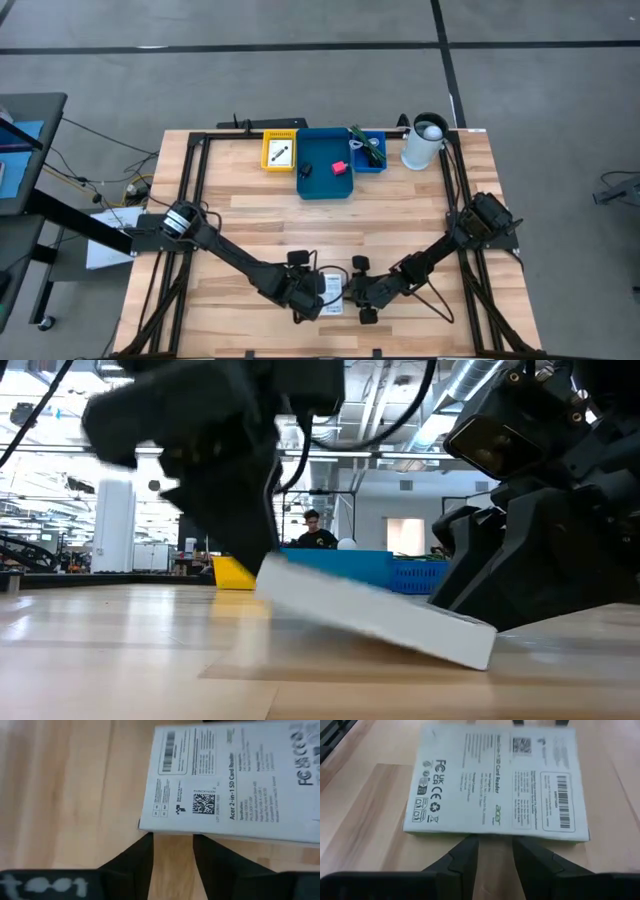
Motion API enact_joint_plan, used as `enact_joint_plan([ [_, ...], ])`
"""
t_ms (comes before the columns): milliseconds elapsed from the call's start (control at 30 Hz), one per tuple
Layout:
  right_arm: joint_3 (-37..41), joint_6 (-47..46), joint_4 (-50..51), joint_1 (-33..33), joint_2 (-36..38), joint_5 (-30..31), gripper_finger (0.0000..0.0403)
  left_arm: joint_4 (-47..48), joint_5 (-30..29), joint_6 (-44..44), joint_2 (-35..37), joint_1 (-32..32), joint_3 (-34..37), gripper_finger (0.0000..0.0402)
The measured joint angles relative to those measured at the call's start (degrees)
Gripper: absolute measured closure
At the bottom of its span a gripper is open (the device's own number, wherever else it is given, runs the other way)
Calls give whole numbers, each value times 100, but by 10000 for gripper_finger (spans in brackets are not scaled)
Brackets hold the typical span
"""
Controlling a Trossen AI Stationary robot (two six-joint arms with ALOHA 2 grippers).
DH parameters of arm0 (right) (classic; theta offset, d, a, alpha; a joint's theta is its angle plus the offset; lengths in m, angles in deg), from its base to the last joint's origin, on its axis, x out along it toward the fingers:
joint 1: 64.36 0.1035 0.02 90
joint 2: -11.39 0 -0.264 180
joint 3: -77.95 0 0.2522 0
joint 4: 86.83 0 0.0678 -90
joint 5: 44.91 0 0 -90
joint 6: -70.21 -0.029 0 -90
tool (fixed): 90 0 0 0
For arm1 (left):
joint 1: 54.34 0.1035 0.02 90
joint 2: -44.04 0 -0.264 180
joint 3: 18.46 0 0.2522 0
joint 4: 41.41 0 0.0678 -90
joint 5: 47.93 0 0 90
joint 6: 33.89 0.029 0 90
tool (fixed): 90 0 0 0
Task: Pick and place items into bin
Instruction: Put the card reader box into the yellow basket
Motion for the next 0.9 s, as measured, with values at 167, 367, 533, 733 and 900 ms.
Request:
enact_joint_plan([
  [167, -5, -56, 50, 0, 2, -4, 285, 299, -141, 28, 22, -1, -297, 272],
  [367, -5, -56, 61, 0, 0, -4, 285, 399, -272, 87, 36, -1, -462, 272],
  [533, -7, -58, 63, 0, -4, -2, 285, 409, -406, 97, 40, -1, -524, 272],
  [733, -7, -61, 67, 0, -7, -3, 285, 397, -442, 134, 44, 1, -533, 272],
  [900, -7, -61, 76, 0, -11, -3, 285, 397, -544, 143, 38, 3, -533, 272],
])
